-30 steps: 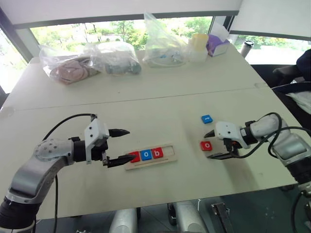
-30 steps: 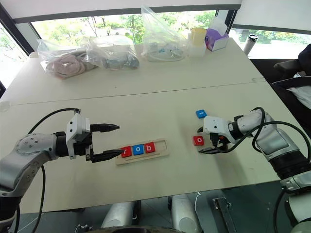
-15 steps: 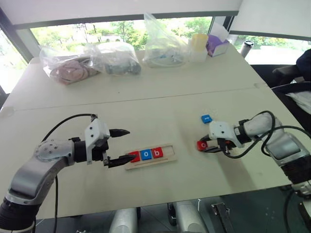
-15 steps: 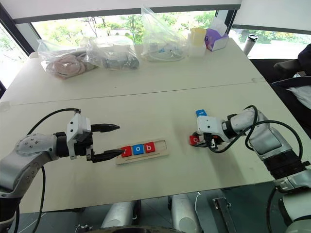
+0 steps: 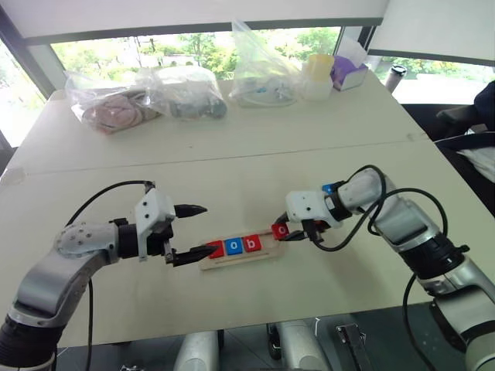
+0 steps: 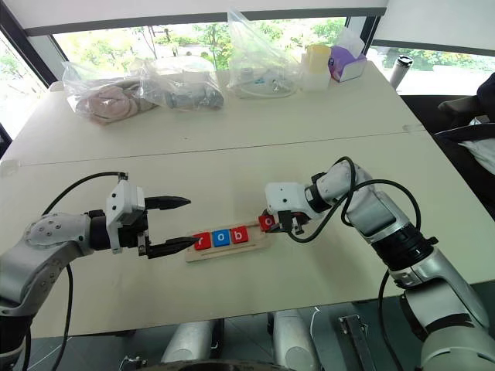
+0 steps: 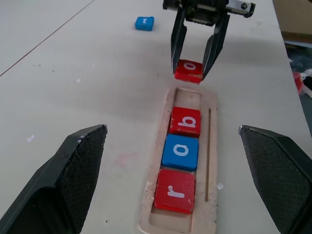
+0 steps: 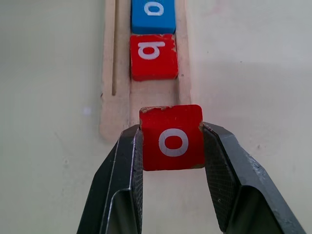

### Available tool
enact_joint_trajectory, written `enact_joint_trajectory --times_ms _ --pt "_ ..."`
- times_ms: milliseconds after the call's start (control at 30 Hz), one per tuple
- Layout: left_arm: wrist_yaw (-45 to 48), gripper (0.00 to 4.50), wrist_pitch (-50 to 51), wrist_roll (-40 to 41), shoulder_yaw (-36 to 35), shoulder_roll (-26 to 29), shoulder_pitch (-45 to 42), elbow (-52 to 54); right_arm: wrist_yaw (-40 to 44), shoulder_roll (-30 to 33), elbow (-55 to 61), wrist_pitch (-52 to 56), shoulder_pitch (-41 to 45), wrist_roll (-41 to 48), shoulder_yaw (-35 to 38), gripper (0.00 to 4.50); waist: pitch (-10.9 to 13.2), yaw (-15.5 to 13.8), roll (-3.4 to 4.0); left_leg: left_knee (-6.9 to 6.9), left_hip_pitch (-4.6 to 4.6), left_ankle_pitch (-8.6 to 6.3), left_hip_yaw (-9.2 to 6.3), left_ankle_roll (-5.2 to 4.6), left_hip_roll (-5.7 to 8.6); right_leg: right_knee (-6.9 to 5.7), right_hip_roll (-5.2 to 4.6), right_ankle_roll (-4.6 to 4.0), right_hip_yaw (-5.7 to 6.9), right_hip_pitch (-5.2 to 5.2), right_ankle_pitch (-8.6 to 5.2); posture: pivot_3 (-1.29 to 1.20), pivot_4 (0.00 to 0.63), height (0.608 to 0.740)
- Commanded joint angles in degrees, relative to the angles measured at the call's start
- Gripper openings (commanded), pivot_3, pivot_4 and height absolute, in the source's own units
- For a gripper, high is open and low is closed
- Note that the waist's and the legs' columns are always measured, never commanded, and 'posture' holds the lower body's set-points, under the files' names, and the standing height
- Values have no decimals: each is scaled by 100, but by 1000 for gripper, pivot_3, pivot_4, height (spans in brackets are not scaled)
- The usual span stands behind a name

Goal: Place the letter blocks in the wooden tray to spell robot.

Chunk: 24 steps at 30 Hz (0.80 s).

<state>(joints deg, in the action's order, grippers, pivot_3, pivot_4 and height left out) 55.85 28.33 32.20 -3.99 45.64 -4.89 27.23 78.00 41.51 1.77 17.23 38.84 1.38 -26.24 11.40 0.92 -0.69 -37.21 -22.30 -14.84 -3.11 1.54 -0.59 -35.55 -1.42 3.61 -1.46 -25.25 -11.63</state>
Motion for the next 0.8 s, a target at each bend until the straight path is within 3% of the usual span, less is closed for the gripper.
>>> enact_joint_trajectory --times_ms 33,800 --pt "-61 4500 5 86 -218 41 45 182 23 -92 99 47 90 0 19 1147 0 1 0 0 0 0 0 0 0 0 0 0 0 0 0 0 150 740" --pt "-221 4500 -29 117 -199 25 132 229 -85 -453 -62 124 -57 -248 -136 1147 0 4 0 -1 1 0 -1 0 0 -3 0 -7 0 0 5 0 150 740"
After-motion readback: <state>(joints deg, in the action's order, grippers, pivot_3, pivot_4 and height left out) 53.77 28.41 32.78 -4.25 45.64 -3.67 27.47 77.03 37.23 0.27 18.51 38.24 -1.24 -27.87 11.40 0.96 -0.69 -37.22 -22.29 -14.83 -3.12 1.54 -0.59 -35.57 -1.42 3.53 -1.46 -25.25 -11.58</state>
